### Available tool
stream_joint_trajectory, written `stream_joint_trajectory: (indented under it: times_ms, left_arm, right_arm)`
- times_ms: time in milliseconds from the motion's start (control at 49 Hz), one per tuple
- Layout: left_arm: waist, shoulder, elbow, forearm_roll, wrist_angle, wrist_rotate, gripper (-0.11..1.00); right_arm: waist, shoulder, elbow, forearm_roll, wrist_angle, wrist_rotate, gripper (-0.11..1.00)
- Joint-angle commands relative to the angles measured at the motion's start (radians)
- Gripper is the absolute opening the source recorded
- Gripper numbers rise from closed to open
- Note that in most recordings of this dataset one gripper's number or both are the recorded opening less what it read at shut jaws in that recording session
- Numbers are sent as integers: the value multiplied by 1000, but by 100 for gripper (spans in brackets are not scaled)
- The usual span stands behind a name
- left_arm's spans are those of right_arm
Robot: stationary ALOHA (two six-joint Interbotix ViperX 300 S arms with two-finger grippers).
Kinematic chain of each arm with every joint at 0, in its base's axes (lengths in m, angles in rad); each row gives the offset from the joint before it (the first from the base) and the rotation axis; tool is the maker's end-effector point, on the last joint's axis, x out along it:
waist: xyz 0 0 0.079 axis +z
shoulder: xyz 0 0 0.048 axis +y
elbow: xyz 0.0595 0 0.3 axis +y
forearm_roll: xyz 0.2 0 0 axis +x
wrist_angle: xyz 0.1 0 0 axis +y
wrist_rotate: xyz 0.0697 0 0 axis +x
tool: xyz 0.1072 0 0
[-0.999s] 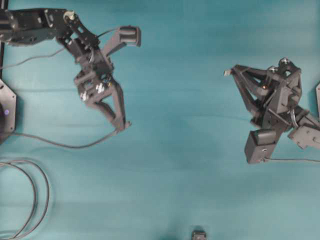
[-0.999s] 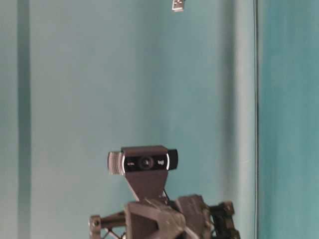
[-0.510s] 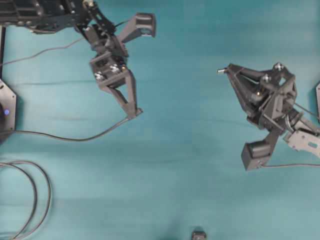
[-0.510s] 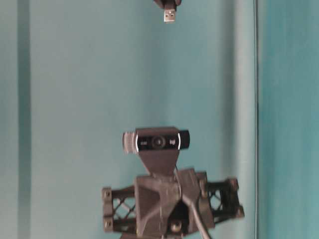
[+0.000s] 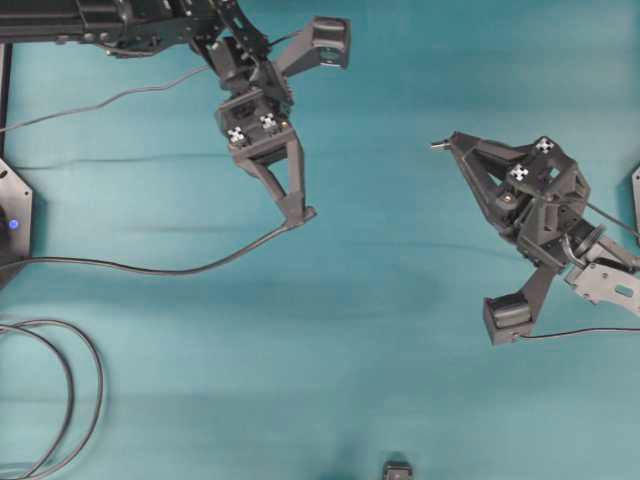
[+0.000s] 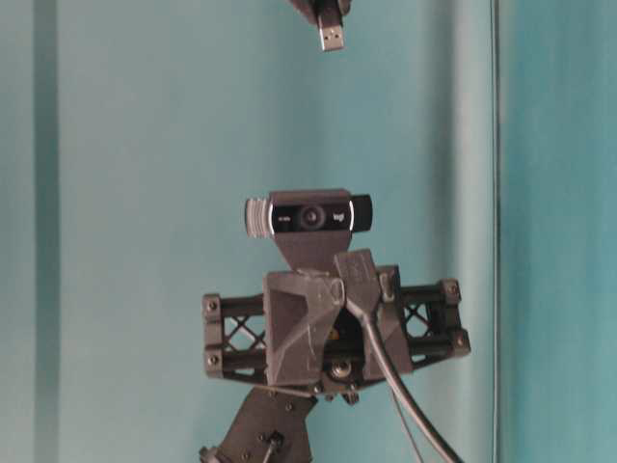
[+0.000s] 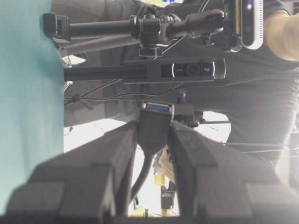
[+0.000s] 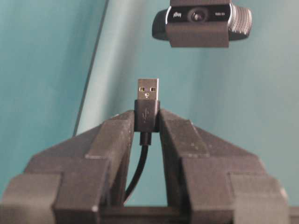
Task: Insert the USB using both arms.
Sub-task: 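Rotate both grippers to point the plug toward the socket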
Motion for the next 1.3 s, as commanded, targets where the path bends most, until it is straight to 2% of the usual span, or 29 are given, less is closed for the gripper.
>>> stream_joint_trajectory:
  times_ms: [0,122,367,754,999,1284]
  left_arm:
    - [-5,-6,-40,-12,3,-20,31]
    - [-8,11,-72,-12,-3,-35,31]
    - [-15,58,-143,-12,3,-44,31]
    - [-17,78,-163,18,3,-52,31]
    - [-21,80,-164,60,3,-51,31]
    - [-37,86,-179,63,8,-49,31]
  right_arm:
    - [0,0,-29,-12,3,-2,21]
    - [-5,17,-40,-23,3,-2,21]
    - [-25,61,-67,-81,-35,0,21]
    - [-31,72,-83,-141,-100,5,21]
    - [-32,72,-83,-155,-160,6,21]
    - [-38,72,-84,-170,-190,6,21]
